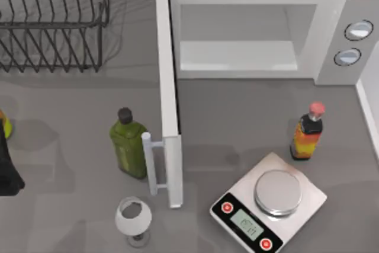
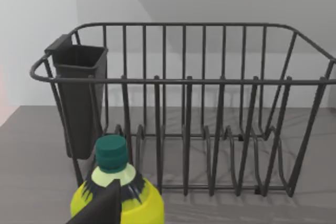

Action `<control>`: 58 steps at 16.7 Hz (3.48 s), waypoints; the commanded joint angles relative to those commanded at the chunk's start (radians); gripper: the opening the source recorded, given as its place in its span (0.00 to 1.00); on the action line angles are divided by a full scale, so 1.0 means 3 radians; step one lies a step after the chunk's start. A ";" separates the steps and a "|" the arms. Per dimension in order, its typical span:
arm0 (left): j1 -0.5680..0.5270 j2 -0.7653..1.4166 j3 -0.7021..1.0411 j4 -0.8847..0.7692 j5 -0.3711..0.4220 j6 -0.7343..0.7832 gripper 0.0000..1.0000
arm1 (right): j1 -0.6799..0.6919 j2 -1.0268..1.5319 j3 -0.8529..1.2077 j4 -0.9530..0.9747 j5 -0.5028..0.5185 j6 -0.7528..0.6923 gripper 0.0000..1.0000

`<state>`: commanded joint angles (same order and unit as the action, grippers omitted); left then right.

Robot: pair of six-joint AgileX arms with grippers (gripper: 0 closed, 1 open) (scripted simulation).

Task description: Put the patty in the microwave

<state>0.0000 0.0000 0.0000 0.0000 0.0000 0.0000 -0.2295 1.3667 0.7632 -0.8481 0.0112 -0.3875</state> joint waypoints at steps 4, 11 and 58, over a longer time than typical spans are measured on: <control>0.0000 0.0000 0.0000 0.0000 0.0000 0.0000 1.00 | 0.0011 -0.0295 0.0473 -0.0704 -0.0029 -0.0011 0.00; 0.0000 0.0000 0.0000 0.0000 0.0000 0.0000 1.00 | -0.0023 -0.0158 0.0495 -0.0983 -0.0066 -0.0087 0.00; 0.0000 0.0000 0.0000 0.0000 0.0000 0.0000 1.00 | 0.2523 0.3746 0.3155 0.4268 0.1694 0.2012 0.00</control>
<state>0.0000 0.0000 0.0000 0.0000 0.0000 0.0000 0.5273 2.4904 1.7098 0.4322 0.5193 0.2161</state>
